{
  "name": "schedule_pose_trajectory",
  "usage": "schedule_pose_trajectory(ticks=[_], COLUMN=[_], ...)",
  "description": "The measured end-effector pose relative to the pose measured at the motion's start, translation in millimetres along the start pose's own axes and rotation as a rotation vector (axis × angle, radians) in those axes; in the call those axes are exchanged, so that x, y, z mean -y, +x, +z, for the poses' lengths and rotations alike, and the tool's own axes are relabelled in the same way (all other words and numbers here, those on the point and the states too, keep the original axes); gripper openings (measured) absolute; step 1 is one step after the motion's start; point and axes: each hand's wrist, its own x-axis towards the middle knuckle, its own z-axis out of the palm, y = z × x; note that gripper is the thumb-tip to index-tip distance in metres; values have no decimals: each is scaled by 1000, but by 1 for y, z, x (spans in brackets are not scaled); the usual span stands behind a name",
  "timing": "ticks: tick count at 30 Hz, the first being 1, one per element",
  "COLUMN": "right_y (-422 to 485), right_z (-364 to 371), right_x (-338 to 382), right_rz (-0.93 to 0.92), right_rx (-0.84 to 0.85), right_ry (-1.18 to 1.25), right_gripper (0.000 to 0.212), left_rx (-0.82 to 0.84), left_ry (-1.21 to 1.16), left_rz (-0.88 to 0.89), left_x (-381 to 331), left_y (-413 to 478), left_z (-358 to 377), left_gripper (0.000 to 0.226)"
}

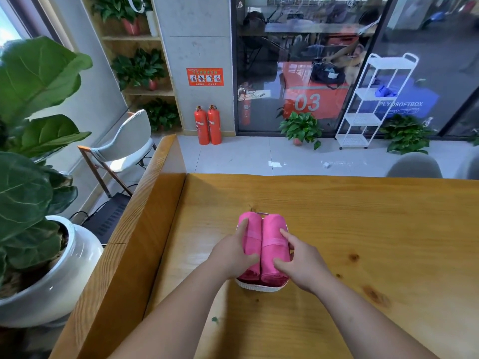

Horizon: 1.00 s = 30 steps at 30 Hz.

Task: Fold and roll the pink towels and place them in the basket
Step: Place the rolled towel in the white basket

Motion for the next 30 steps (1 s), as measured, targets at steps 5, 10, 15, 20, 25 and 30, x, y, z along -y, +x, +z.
schedule_pose_trajectory(ticks=[5, 10, 15, 20, 25, 30], right_y=[-3, -2, 6, 12, -6, -12], right_z=[11, 9, 2, -4, -9, 9], right_x=[-6, 2, -6, -8, -25, -29], right_rz=[-33, -238, -293, -363, -400, -365], right_rx=[-46, -33, 149, 93, 106, 53], right_ry=[-89, -303, -409, -464, -438, -447], right_gripper=[93, 100, 129, 121, 119, 123], left_rx=[5, -65, 37, -41, -41, -56], left_ry=[31, 132, 230, 275, 303, 353], left_rz=[4, 185, 250, 274, 317, 312], left_x=[7, 12, 30, 22, 19, 19], left_y=[2, 3, 1, -8, -29, -27], left_z=[4, -3, -6, -5, 1, 15], left_gripper=[104, 102, 129, 120, 120, 117])
